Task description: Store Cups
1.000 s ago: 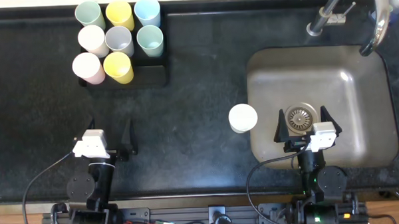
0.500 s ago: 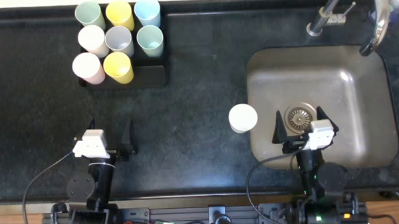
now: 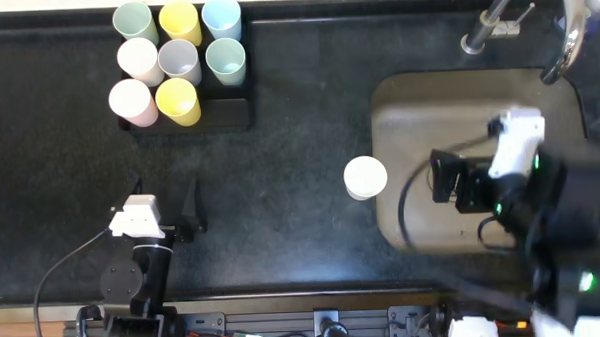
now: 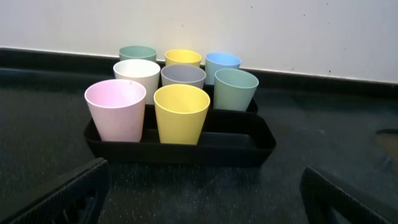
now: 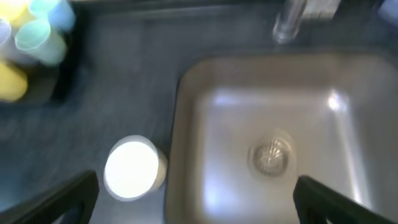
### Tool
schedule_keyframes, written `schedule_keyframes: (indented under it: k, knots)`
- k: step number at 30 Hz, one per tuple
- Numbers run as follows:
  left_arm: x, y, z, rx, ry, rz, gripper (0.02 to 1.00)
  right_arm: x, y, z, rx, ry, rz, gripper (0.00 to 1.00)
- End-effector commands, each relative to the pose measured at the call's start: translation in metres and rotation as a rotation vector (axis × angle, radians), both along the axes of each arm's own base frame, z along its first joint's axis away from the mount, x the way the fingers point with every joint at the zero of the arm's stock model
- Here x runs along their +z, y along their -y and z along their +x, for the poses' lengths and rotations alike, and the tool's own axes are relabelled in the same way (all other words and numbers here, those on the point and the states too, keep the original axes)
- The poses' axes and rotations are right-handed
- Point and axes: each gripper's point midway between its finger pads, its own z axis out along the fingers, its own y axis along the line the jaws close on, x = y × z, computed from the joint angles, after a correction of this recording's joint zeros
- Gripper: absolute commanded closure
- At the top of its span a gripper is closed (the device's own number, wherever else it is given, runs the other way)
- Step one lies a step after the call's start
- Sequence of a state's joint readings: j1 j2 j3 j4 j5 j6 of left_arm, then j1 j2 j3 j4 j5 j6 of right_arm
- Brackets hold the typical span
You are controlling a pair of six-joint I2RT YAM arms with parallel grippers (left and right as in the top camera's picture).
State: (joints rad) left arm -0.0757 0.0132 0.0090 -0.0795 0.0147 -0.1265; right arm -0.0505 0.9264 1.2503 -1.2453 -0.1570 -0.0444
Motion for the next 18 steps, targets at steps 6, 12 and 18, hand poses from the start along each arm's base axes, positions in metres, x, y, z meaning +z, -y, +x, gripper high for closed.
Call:
schedule_keyframes:
  k: [6,12,18]
  knots:
    - [0.001,-0.002,0.0,0.008,0.006,0.018,0.018,-0.051,-0.028,0.012,0.079,-0.522,0.104,0.005]
    - [0.001,-0.002,0.0,0.008,0.006,0.018,0.018,-0.094,-0.052,0.004,0.128,-0.793,0.056,0.003]
    - [0.001,-0.002,0.0,0.008,0.006,0.018,0.018,-0.119,-0.057,0.013,0.115,-0.874,0.008,0.003]
